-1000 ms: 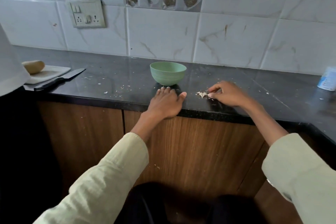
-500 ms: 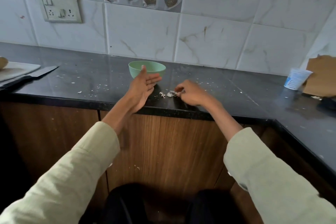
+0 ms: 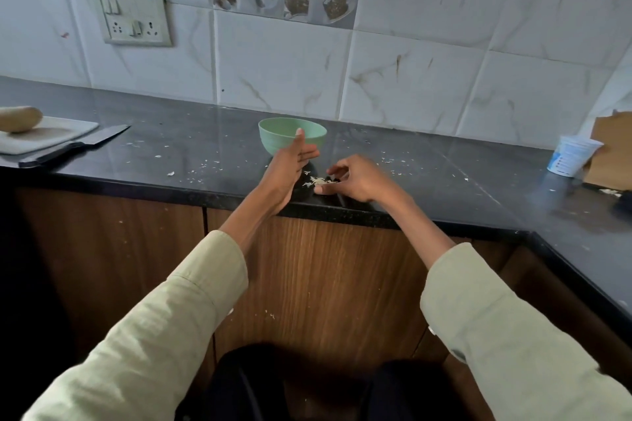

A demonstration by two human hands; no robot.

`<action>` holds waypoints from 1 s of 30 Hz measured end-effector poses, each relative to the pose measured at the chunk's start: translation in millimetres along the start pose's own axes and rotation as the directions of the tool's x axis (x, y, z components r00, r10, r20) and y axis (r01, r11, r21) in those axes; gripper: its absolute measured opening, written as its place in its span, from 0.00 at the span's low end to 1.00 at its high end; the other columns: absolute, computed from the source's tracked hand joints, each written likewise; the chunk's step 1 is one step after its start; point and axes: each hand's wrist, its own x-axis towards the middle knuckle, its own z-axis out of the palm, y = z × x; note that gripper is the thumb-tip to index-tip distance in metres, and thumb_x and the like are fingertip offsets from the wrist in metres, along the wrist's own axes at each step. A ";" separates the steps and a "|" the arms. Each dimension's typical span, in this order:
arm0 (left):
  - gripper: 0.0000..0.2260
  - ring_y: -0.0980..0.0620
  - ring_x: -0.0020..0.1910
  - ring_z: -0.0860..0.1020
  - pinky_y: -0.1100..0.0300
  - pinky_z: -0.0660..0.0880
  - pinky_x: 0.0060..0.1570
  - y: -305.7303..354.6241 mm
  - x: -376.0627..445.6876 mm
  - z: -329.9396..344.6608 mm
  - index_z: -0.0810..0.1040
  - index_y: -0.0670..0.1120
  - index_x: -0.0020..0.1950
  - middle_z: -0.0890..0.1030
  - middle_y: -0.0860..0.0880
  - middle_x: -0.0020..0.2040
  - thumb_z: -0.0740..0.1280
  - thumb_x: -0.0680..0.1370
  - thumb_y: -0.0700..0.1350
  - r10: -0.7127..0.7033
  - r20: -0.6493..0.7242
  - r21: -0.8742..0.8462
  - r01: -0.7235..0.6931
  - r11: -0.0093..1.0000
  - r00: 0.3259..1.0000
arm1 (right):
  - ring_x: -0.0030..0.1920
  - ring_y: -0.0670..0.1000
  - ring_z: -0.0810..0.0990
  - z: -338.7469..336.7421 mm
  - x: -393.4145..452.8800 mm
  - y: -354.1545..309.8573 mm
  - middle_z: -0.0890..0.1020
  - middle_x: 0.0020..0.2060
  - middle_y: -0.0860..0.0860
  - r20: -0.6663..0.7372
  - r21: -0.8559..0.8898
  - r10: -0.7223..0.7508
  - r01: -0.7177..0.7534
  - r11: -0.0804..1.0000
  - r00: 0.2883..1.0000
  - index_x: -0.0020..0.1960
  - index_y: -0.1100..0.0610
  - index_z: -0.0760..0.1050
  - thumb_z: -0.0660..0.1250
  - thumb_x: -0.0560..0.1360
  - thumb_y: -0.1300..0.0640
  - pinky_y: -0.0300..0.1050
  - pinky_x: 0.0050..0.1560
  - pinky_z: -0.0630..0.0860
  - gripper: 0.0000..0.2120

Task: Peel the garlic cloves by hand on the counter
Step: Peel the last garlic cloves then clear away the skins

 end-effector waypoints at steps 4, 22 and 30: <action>0.27 0.52 0.63 0.81 0.62 0.70 0.63 -2.3 -0.4 -2.2 0.79 0.37 0.69 0.84 0.42 0.63 0.52 0.89 0.56 0.055 -0.114 -0.028 -0.058 0.998 0.992 | 0.50 0.47 0.83 13.9 7.2 -10.5 0.87 0.56 0.52 -0.081 0.067 -0.082 0.088 0.994 0.993 0.63 0.58 0.83 0.80 0.73 0.46 0.42 0.54 0.80 0.23; 0.20 0.47 0.59 0.84 0.47 0.74 0.71 -2.6 1.0 0.6 0.84 0.44 0.54 0.88 0.43 0.53 0.55 0.89 0.51 0.071 -0.213 -0.010 -0.075 0.997 0.974 | 0.43 0.43 0.79 21.3 1.7 -14.2 0.87 0.45 0.50 -0.248 -0.124 -0.292 0.269 0.955 0.924 0.49 0.56 0.87 0.76 0.77 0.62 0.33 0.44 0.70 0.03; 0.19 0.48 0.63 0.83 0.51 0.70 0.74 6.7 -33.2 -10.3 0.81 0.37 0.64 0.87 0.41 0.58 0.56 0.89 0.48 0.088 -0.152 -0.208 -0.119 0.971 0.984 | 0.42 0.41 0.84 31.6 8.3 -13.7 0.88 0.42 0.48 -0.331 0.144 -0.039 0.092 0.985 0.943 0.47 0.56 0.87 0.76 0.78 0.61 0.40 0.53 0.80 0.02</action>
